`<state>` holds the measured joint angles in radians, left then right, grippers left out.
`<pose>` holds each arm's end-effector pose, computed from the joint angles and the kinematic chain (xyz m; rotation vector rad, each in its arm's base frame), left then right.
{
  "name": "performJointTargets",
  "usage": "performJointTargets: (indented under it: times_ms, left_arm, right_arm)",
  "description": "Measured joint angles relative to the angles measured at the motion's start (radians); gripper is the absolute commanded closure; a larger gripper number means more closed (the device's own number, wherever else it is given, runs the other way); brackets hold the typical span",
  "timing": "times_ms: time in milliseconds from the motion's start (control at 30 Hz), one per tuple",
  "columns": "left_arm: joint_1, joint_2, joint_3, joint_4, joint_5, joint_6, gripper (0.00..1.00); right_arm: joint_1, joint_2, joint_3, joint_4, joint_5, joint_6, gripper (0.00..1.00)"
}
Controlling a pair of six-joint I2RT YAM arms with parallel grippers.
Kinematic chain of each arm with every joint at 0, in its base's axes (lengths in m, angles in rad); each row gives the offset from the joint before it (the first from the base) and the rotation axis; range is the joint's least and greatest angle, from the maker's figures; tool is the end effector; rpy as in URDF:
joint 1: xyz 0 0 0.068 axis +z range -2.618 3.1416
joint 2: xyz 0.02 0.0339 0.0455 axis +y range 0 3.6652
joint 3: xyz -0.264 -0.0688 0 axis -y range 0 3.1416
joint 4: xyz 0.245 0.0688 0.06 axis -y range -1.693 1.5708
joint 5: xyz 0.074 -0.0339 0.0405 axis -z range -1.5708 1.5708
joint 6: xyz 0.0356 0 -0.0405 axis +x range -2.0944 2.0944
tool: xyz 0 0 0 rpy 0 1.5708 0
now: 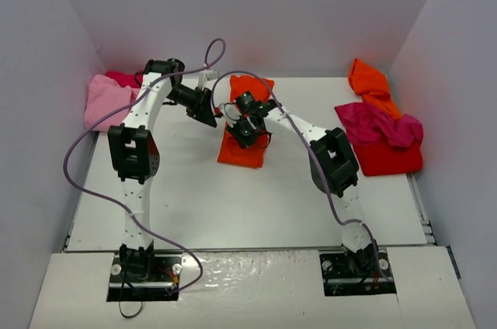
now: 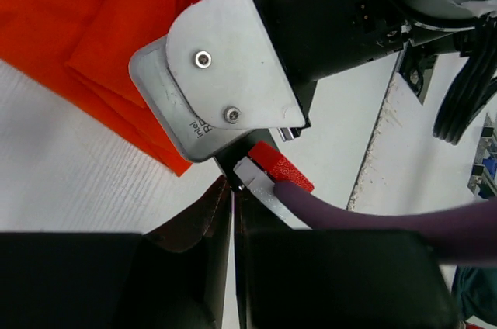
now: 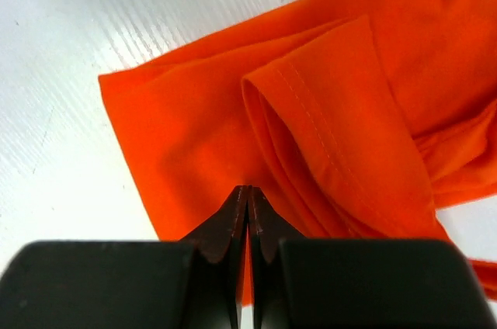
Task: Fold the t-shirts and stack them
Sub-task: Fold the folded rectangular tshirt in 1/3 of the way
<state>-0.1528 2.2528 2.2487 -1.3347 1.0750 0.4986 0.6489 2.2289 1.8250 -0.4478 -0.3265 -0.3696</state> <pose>0.4425 -0.0998 0.2889 0.9274 2.2241 -1.3633 0.3925 0.3120 0.2002 -1.3130 2.0436 0.5223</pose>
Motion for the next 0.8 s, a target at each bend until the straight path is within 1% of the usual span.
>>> performJointTargets:
  times_ms: [133, 200, 367, 567, 667, 700, 767, 800]
  left_arm:
    - [0.022, -0.001, -0.004, 0.003, -0.004, 0.006, 0.97]
    - [0.026, -0.001, -0.006, 0.003, -0.003, 0.009, 0.97]
    - [0.024, -0.001, -0.009, 0.002, 0.001, 0.02, 0.97]
    - [0.024, -0.001, -0.009, 0.002, 0.001, 0.025, 0.97]
    - [0.023, -0.002, -0.012, 0.005, 0.002, 0.028, 0.94]
    - [0.023, -0.002, -0.013, 0.007, 0.003, 0.031, 0.88]
    - [0.023, -0.006, -0.016, 0.011, 0.005, 0.036, 0.76]
    - [0.024, -0.009, -0.017, 0.012, 0.006, 0.039, 0.72]
  right_arm:
    - [0.001, 0.066, 0.086, 0.011, 0.059, -0.001, 1.0]
    - [0.002, 0.101, 0.123, 0.037, 0.12, 0.005, 1.0]
    - [0.009, 0.159, 0.151, 0.136, 0.32, -0.016, 1.0]
    - [0.004, 0.298, 0.33, 0.218, 0.521, -0.079, 1.0]
    - [-0.004, 0.324, 0.362, 0.263, 0.59, -0.113, 0.97]
    - [-0.008, 0.326, 0.369, 0.272, 0.612, -0.124, 0.92]
    - [-0.013, 0.326, 0.386, 0.277, 0.648, -0.142, 0.67]
    - [-0.014, 0.326, 0.394, 0.281, 0.664, -0.149, 0.57]
